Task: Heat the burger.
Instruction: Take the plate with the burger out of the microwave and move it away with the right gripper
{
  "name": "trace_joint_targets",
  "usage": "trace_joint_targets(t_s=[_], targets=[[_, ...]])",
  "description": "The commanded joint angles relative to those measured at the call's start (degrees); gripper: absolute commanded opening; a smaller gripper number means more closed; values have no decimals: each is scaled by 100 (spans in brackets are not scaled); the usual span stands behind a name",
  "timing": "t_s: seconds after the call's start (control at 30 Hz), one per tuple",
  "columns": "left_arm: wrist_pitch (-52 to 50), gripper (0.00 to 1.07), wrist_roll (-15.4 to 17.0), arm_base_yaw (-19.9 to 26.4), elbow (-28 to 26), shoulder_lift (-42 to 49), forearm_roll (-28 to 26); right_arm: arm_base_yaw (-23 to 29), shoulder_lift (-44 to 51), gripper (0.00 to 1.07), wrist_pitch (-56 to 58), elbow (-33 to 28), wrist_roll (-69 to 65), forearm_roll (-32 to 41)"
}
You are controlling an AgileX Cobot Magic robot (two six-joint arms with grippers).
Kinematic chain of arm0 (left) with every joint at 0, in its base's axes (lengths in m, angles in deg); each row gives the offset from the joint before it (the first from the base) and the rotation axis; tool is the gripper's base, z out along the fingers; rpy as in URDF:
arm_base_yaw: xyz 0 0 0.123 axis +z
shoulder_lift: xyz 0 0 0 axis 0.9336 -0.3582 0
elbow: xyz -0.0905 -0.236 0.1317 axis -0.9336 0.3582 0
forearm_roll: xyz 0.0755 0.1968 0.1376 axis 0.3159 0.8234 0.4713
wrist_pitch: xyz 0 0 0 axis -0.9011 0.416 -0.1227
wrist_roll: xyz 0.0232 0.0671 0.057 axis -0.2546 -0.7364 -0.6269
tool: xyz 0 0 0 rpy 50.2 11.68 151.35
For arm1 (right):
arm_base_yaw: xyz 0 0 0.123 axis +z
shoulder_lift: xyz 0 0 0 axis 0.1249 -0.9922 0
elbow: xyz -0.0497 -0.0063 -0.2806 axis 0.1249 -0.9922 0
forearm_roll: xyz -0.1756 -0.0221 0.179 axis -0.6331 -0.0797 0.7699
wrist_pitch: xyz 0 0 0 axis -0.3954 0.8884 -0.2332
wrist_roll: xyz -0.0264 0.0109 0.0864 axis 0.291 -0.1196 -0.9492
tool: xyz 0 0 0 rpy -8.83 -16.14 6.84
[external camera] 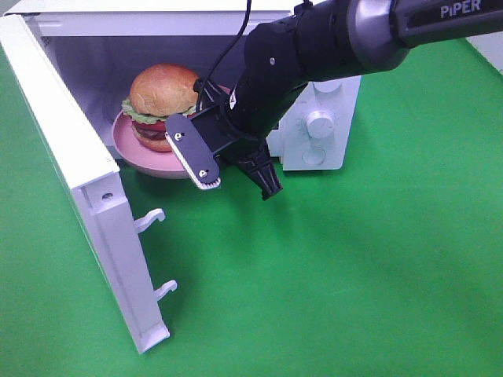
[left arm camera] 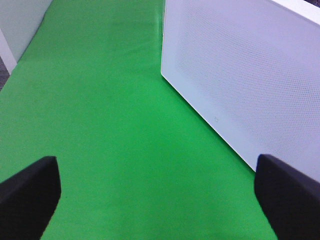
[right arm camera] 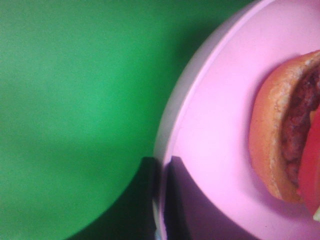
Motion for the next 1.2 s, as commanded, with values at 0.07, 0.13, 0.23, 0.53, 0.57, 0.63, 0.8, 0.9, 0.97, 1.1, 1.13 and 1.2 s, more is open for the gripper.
trace_joint_targets(t_s=[0.07,0.13,0.23,0.53,0.57,0.63,0.8,0.9,0.97,1.1,1.13,1.2], targets=[[-17,98,11,29,17,29,-6,34,327,0,-539,-183,63,17],[-17,98,11,29,17,29,-6,34,401,0,-579,-298,63,17],[-17,98,11,29,17,29,-6,74,556,0,-613,-527,63,23],[-17,98,11,29,17,29,-6,86,1020,0,-894,-1220,69,401],[-17,98,11,29,17,29,-6,86,1020,0,-894,-1220,69,401],[-17,98,11,29,17,29,-6,86,1209,0,-1008,-1461,109,413],[-17,98,11,29,17,29,-6,86,1467,0,-1140,-1799,126,447],[-17,98,11,29,17,29,-6,86,1639,0,-1203,-2023,126,447],[-17,98,11,29,17,29,-6,86,1759,0,-1289,-2183,126,447],[-17,98,11,29,17,29,-6,86,2023,0,-1341,-2527,126,447],[-17,98,11,29,17,29,-6,86,2023,0,-1341,-2527,126,447],[-17,98,11,29,17,29,-6,86,2126,0,-1364,-2664,126,447]])
